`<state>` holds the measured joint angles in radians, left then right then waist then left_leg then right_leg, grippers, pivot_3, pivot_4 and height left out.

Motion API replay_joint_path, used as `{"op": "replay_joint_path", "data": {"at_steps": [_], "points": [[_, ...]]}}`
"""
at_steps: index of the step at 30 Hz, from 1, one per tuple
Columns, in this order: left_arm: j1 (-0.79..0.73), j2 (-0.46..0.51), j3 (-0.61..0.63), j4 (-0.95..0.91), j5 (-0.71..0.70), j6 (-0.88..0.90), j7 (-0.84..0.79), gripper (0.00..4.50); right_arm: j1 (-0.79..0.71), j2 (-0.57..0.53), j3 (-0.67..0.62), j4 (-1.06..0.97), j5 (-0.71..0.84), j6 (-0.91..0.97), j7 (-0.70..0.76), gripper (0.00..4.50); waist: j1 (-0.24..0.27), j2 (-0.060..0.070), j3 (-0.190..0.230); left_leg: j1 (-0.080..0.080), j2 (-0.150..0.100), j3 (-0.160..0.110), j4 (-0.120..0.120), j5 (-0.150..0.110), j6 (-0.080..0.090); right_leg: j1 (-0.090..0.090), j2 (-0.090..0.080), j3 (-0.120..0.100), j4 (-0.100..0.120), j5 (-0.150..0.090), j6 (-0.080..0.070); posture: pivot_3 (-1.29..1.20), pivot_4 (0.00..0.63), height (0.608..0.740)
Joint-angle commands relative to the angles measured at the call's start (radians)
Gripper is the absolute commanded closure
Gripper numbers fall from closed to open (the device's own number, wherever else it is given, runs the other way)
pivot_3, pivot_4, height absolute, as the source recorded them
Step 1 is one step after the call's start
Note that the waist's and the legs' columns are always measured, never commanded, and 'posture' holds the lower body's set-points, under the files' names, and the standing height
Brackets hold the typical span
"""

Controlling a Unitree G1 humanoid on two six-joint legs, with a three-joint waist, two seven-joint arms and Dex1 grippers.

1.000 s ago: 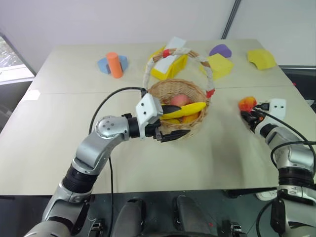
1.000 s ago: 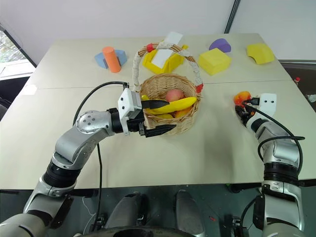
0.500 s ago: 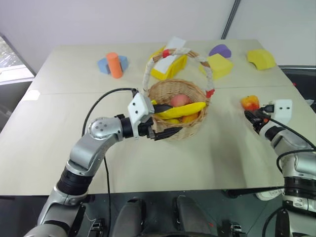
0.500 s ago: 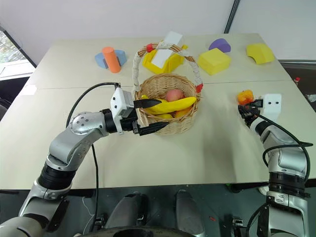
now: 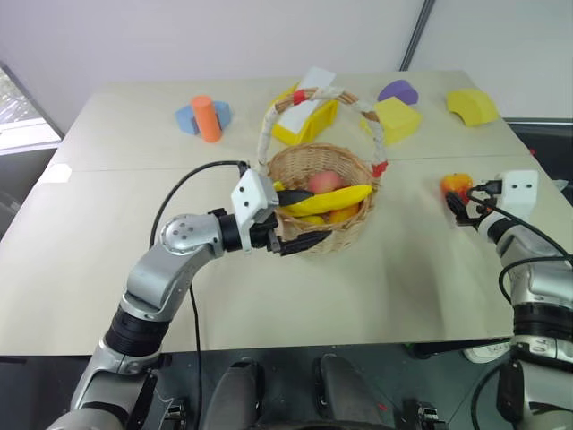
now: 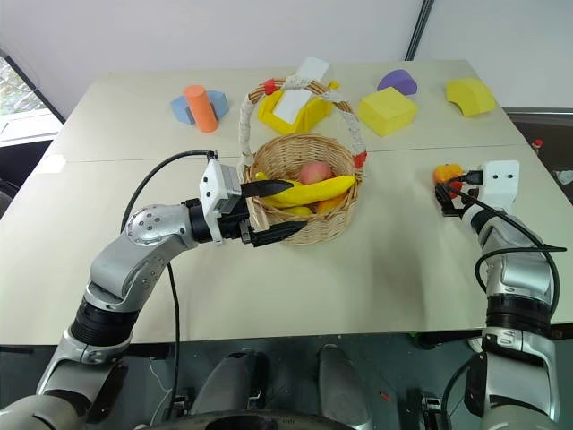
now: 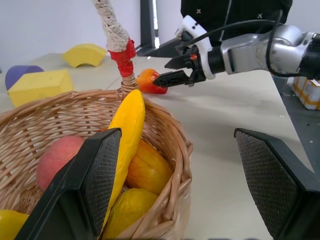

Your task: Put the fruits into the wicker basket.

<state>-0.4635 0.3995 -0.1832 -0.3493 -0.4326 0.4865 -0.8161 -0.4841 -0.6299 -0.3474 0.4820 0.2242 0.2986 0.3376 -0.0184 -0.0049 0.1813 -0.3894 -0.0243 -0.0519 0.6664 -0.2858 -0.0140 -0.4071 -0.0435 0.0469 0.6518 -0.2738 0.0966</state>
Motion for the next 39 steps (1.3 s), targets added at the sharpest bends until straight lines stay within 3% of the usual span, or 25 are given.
{"op": "replay_joint_path", "data": {"at_steps": [1, 10, 16, 20, 22, 23, 27, 31, 35, 39], "points": [[-0.005, -0.007, 0.009, -0.04, -0.022, -0.01, -0.003, 0.6, -0.06, -0.004, 0.012, 0.072, -0.022, -0.072, 0.002, 0.05, 0.0, 0.0, 0.0, 0.0, 0.0, 0.0, 0.0, 0.0, 0.0, 0.0, 0.0, 0.0, 0.0, 0.0, 0.0, 0.0, 0.15, 0.74], [-0.012, -0.01, 0.004, -0.039, -0.026, -0.008, -0.004, 0.6, -0.247, -0.002, 0.044, 0.421, -0.081, -0.233, -0.049, 0.05, -0.001, 0.0, 0.0, 0.0, 0.0, 0.0, 0.0, 0.0, 0.0, 0.0, 0.0, 0.0, 0.0, 0.0, 0.0, 0.0, 0.15, 0.74], [-0.008, -0.008, 0.008, -0.05, -0.027, -0.001, 0.001, 0.6, -0.307, 0.003, 0.04, 0.546, -0.074, -0.283, -0.024, 0.05, -0.001, 0.0, 0.0, 0.0, 0.0, 0.0, 0.0, 0.0, 0.0, 0.0, 0.0, 0.0, -0.001, 0.0, 0.0, 0.0, 0.15, 0.74], [-0.005, -0.007, 0.009, -0.054, -0.027, 0.001, 0.005, 0.6, -0.321, 0.003, 0.033, 0.586, -0.069, -0.306, -0.012, 1.32, -0.001, 0.0, 0.0, 0.0, 0.0, 0.0, 0.0, 0.0, 0.0, 0.0, 0.0, 0.0, -0.001, 0.0, 0.0, 0.0, 0.15, 0.74], [-0.006, -0.006, 0.009, -0.054, -0.027, 0.001, 0.006, 0.6, -0.318, 0.006, 0.032, 0.586, -0.067, -0.316, -0.006, 2.35, -0.001, 0.0, 0.0, 0.0, 0.0, 0.0, 0.0, 0.0, 0.0, 0.0, 0.0, 0.0, -0.001, 0.0, 0.0, 0.0, 0.15, 0.74], [-0.007, -0.006, 0.009, -0.053, -0.028, 0.001, 0.007, 0.6, -0.315, 0.007, 0.032, 0.584, -0.066, -0.32, -0.004, 2.57, -0.001, 0.0, 0.0, 0.0, 0.0, 0.0, 0.0, 0.0, 0.0, 0.0, 0.0, 0.0, -0.001, 0.0, 0.0, 0.0, 0.15, 0.74], [-0.015, -0.006, 0.007, -0.045, -0.026, -0.002, 0.005, 0.6, -0.296, 0.008, 0.029, 0.553, -0.062, -0.332, -0.003, 2.57, -0.002, 0.0, 0.0, 0.0, 0.0, 0.0, 0.0, 0.0, 0.0, 0.0, 0.0, 0.0, 0.0, 0.0, 0.0, 0.0, 0.15, 0.74], [-0.014, 0.002, 0.016, -0.036, -0.016, -0.011, 0.007, 0.6, -0.21, -0.009, 0.05, 0.375, -0.066, -0.33, 0.037, 2.57, 0.0, 0.0, 0.0, 0.0, 0.0, 0.0, -0.001, 0.0, 0.0, 0.0, 0.0, 0.0, -0.001, 0.0, 0.0, 0.0, 0.15, 0.74], [0.016, 0.046, 0.097, -0.038, -0.05, -0.006, 0.004, 0.6, 0.057, -0.057, 0.034, -0.17, 0.049, -0.169, 0.207, 2.57, 0.005, 0.001, 0.0, -0.001, 0.0, -0.002, -0.001, 0.0, 0.0, -0.001, 0.0, 0.001, -0.001, 0.0, 0.0, 0.0, 0.15, 0.74], [0.08, 0.112, 0.186, -0.034, -0.092, -0.029, -0.043, 0.6, 0.315, -0.129, -0.023, -0.686, 0.278, 0.066, 0.337, 2.57, 0.001, 0.004, 0.0, -0.002, 0.001, -0.003, -0.002, -0.001, 0.001, -0.001, -0.001, 0.001, -0.001, 0.0, 0.0, 0.0, 0.15, 0.74]]}}
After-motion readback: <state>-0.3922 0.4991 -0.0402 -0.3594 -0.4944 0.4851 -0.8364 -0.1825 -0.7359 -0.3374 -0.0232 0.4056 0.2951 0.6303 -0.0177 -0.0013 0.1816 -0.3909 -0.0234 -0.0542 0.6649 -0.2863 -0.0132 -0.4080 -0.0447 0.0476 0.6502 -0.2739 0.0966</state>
